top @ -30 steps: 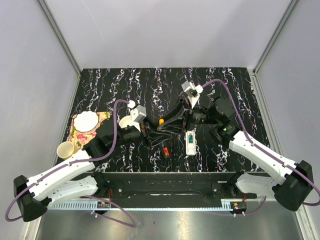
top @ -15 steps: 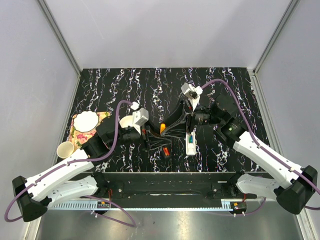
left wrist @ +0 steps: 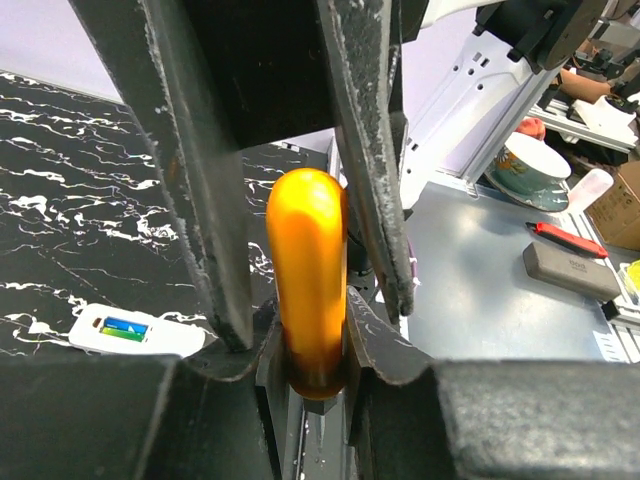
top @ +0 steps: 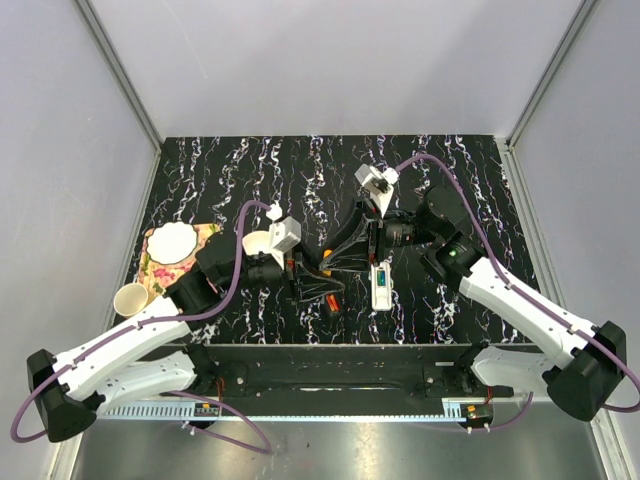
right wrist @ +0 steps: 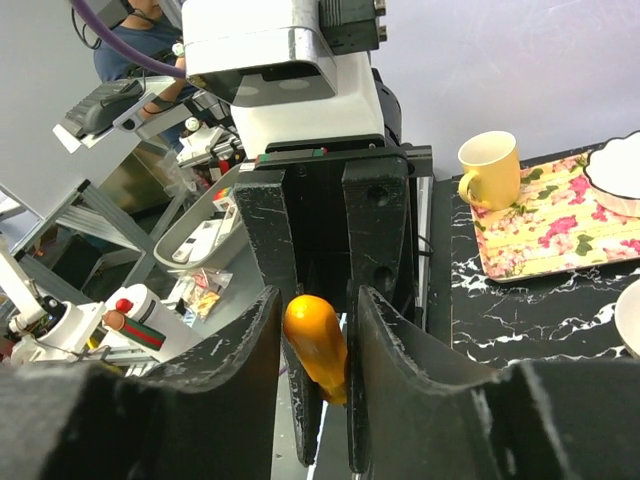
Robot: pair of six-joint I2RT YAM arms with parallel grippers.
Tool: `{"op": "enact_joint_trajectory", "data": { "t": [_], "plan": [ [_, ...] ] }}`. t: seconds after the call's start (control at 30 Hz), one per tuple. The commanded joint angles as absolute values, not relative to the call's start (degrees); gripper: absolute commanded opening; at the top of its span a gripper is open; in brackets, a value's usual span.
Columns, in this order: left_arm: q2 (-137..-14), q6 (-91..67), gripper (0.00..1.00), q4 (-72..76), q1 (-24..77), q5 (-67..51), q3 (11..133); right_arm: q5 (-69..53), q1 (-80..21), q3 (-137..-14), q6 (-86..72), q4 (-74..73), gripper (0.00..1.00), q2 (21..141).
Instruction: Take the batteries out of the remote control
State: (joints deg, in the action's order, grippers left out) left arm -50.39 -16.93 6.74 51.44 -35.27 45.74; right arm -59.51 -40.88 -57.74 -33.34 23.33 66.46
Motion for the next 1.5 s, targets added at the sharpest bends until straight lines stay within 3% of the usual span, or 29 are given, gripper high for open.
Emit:
{"op": "enact_joint_trajectory", "data": {
  "t": [0.0, 0.2, 0.77, 0.9, 0.97, 1.17, 1.2, 1.23, 1.3, 1.33, 1.43, 1.47],
  "plan": [
    [-49.0, -16.1, 0.0, 9.7, 51.5, -32.0, 48.2, -55.4, -41.0, -58.3, -34.0, 22.9, 0.45, 64.4],
    [-47.0, -15.7, 0.0, 10.7, 51.5, -27.5, 46.6, -45.6, -41.0, -56.3, -33.5, 20.2, 0.44, 61.0],
    [-49.6, -16.3, 0.0, 11.2, 51.5, -28.4, 47.5, -48.3, -41.0, -53.6, -38.0, 26.9, 0.38, 62.8],
    [-49.7, -16.4, 0.0, 11.5, 51.5, -28.5, 47.4, -48.9, -41.0, -53.7, -38.8, 27.7, 0.29, 63.4],
    [-50.0, -16.5, 0.0, 11.6, 51.5, -28.7, 47.6, -49.4, -41.0, -53.8, -39.3, 28.4, 0.01, 63.8],
    [-50.8, -15.6, 0.0, 9.0, 51.5, -28.7, 48.1, -47.8, -41.0, -53.7, -36.8, 24.9, 0.0, 63.5],
    [-50.5, -15.4, 0.06, 8.3, 51.5, -28.0, 48.2, -46.9, -41.0, -53.8, -36.4, 23.9, 0.0, 63.4],
    [-50.4, -14.9, 0.33, 7.6, 51.5, -27.3, 48.3, -46.4, -41.0, -54.0, -35.9, 22.2, 0.0, 63.2],
    [-49.7, -14.3, 0.53, 5.8, 51.5, -25.8, 48.1, -45.1, -41.0, -54.1, -34.5, 20.8, 0.0, 63.0],
    [-49.3, -13.7, 0.77, 5.0, 51.5, -25.1, 48.1, -43.9, -41.0, -54.2, -34.0, 19.0, 0.0, 62.8],
    [-47.3, -11.6, 0.99, 0.6, 51.5, -21.0, 47.6, -38.9, -41.0, -54.1, -31.6, 14.7, 0.0, 62.1],
    [-46.0, -11.0, 0.99, -1.7, 51.4, -19.0, 47.3, -37.5, -41.0, -54.2, -30.2, 13.5, 0.0, 61.8]
  ]
}}
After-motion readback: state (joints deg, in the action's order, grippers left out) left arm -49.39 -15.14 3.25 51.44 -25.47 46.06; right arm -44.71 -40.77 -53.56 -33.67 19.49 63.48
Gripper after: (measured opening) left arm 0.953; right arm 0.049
